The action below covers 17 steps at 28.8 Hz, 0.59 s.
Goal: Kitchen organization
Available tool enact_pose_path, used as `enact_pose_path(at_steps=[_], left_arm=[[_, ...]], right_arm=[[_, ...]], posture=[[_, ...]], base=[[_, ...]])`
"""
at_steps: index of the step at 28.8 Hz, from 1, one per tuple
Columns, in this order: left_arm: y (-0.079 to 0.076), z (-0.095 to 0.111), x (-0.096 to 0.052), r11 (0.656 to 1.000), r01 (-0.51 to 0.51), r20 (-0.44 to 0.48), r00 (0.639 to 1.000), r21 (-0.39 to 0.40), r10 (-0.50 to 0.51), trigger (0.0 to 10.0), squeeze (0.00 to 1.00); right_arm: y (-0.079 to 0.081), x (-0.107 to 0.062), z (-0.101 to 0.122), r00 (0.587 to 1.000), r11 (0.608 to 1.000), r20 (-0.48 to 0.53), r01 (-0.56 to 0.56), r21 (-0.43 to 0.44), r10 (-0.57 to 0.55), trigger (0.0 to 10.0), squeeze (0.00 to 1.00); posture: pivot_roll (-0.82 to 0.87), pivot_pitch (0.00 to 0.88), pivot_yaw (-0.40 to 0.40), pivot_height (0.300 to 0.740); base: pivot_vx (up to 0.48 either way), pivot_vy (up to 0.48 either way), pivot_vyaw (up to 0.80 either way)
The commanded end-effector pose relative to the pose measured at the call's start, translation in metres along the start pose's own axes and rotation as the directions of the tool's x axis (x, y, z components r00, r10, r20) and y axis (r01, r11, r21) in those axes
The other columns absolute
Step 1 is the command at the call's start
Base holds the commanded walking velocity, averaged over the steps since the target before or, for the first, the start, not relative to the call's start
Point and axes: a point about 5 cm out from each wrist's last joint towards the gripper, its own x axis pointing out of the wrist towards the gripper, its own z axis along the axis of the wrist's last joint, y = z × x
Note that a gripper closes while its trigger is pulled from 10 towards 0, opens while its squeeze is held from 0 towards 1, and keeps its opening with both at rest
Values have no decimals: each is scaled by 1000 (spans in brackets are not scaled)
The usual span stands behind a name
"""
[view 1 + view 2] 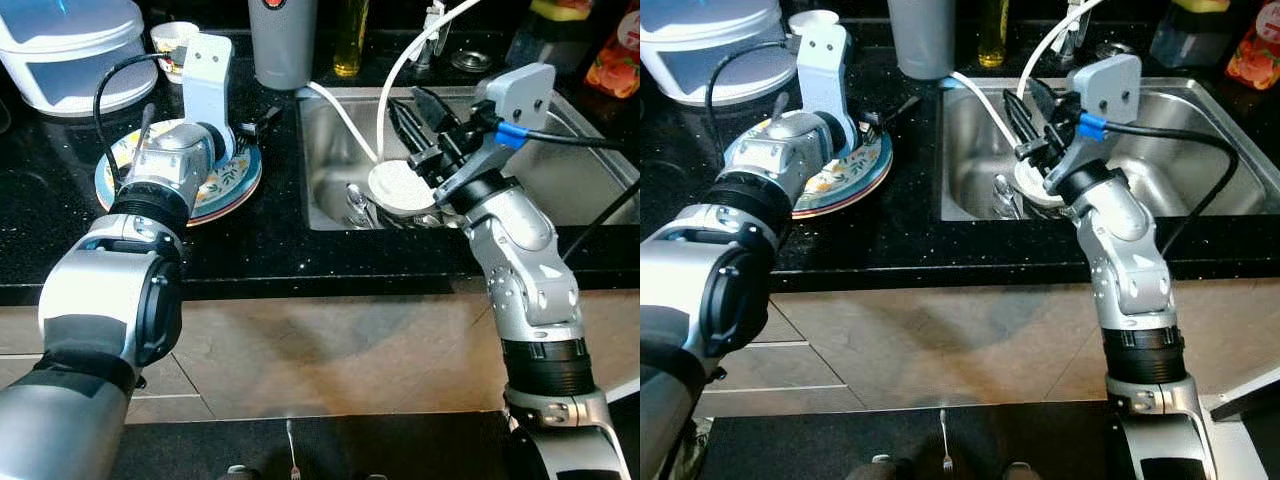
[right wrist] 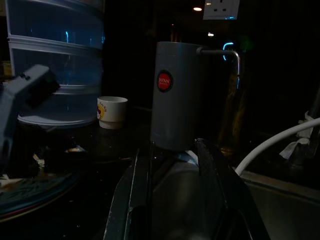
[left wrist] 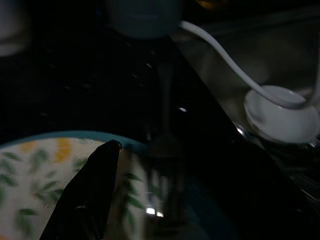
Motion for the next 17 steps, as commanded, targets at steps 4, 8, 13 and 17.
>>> enact_pose_path(at_steps=[4, 8, 13, 17], left_arm=[[-4, -1, 1, 1000, -5, -61, 998, -13, 4, 10000, 0], [-5, -8, 1, 999, 18, -108, 994, -28, -21, 10000, 0], [-2, -29, 0, 1000, -4, -207, 978, -28, -2, 5451, 0], [1, -43, -1, 999, -43, -251, 967, -27, 34, 0, 0]], right_arm=[[4, -2, 5, 1000, 999, 15, -19, 27, 19, 10000, 0], [11, -2, 6, 996, 994, 22, -84, 75, 82, 10000, 0], [28, -5, 2, 970, 968, -28, -238, 83, 241, 10000, 0], [37, -15, -12, 935, 943, -125, -324, 79, 332, 10000, 0]], posture=[[60, 241, 48, 740], [67, 241, 50, 740], [71, 233, 57, 740], [65, 219, 56, 740]], base=[[0, 0, 0], [0, 0, 0], [0, 0, 0], [0, 0, 0]])
